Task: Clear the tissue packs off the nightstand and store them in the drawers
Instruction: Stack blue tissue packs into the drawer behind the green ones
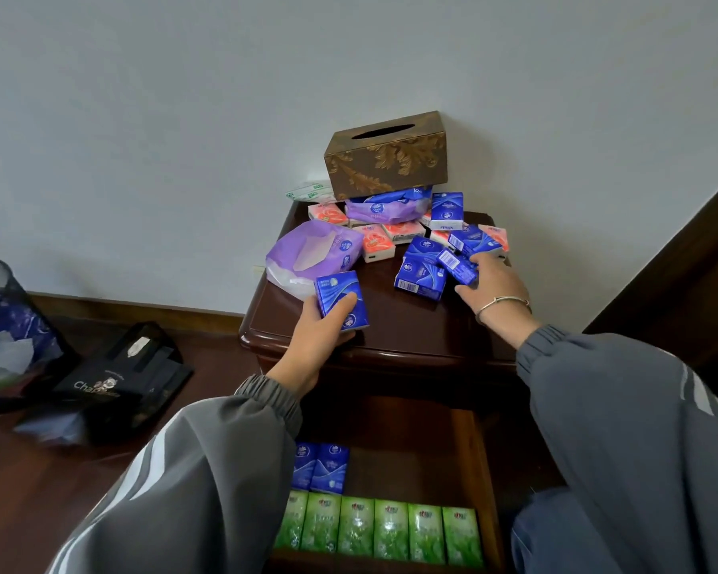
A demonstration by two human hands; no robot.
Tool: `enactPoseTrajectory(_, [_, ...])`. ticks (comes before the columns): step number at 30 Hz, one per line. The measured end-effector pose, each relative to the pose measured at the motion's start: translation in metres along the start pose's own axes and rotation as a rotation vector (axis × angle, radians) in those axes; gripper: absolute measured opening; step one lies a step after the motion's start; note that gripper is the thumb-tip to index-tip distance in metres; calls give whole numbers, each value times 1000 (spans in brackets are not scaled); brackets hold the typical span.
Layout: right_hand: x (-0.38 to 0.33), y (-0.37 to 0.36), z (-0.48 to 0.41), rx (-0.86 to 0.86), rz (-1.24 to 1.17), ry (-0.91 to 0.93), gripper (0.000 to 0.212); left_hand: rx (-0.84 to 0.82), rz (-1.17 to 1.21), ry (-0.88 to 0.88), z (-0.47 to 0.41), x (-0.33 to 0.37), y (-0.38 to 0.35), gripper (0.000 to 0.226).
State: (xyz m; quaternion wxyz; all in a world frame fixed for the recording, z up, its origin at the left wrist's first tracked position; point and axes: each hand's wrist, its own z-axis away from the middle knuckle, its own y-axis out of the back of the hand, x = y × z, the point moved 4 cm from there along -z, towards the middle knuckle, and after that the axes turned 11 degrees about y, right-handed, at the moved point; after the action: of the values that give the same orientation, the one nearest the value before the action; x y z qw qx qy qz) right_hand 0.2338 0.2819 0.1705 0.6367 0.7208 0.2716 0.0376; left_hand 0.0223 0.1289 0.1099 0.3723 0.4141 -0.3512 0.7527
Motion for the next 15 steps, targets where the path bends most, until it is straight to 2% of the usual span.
enactPoseTrajectory(2, [2, -1, -5, 33, 42, -14, 38, -24, 20, -1, -1, -1, 3, 51])
enactPoseTrajectory(4, [6, 0, -4, 141, -22, -22, 28, -47, 38, -3, -3, -3, 5, 50])
enactPoseTrajectory(5, [9, 2, -3, 217, -114, -38, 23, -56, 44, -5, -4, -4, 6, 50])
enactPoseTrajectory(7, [17, 5, 1, 304, -455, -119, 15, -70, 50, -11, -6, -6, 7, 51])
enactPoseTrajectory(10, [19, 4, 9, 196, -954, -260, 6, -83, 58, -20, -7, -6, 8, 52])
enactPoseTrajectory(13, [21, 5, 17, 100, -1177, -350, 7, -89, 63, -22, -8, -7, 7, 51])
enactPoseTrajectory(15, [22, 5, 19, 70, -1234, -374, 7, -90, 74, -24, -7, -6, 7, 50])
